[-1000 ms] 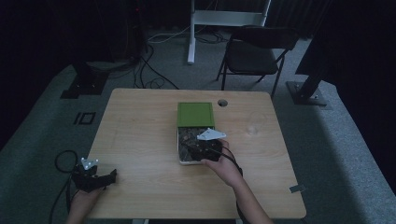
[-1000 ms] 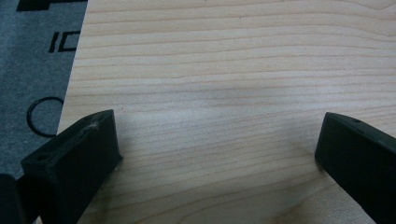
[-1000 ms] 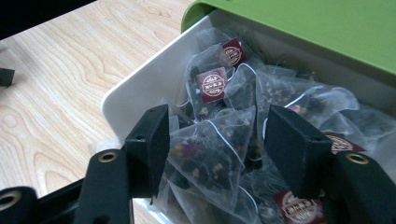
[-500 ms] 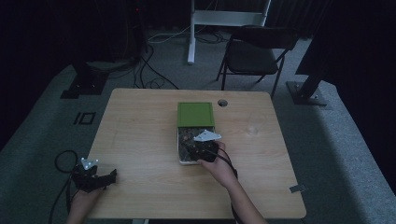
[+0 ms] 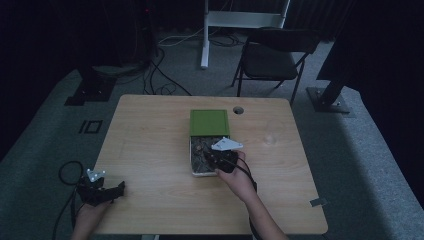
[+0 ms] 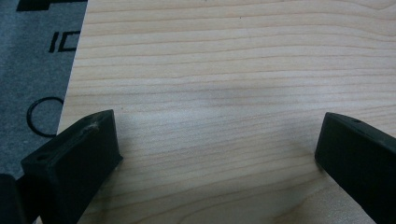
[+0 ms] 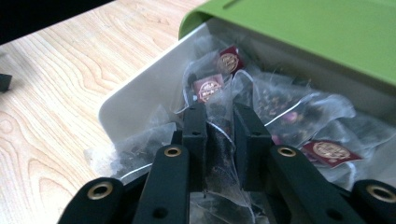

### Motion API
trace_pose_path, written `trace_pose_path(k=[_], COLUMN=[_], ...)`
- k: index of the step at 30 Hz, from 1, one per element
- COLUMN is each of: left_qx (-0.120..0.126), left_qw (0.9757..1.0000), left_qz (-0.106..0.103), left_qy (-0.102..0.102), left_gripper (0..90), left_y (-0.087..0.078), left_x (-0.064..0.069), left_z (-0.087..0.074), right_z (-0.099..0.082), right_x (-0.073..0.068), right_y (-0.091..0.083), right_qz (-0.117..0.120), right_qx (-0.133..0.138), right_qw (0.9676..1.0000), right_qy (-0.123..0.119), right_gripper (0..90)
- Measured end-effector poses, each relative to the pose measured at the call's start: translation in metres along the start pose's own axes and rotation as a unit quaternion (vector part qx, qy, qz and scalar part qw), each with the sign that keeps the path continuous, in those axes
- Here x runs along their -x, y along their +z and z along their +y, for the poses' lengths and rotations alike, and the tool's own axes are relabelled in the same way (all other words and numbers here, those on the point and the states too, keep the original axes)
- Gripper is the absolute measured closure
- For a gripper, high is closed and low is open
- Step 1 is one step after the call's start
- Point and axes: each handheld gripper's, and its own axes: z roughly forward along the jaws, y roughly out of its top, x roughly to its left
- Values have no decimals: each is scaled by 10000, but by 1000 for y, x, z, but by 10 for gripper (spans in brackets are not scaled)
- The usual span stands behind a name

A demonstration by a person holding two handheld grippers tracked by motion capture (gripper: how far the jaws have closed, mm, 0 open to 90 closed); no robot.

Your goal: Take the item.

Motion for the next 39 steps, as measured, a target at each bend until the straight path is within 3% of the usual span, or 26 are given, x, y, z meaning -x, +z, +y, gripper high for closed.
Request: trace_pose_path(k=[18,39], left_qx=[1,0], left_qw=[10000,10000], left_qz=[1,1], left_qy=[3,4], left_gripper=[2,2], left_y=[0,0], left_x=[0,0], left_z=[0,0], right_z=[18,23], right_x=[20,74], right_y=[-37,-71], right_qz=[75,-468], right_qx=[465,723], right_qw=[9988,9956], right_qy=[130,358], right_gripper=[775,775])
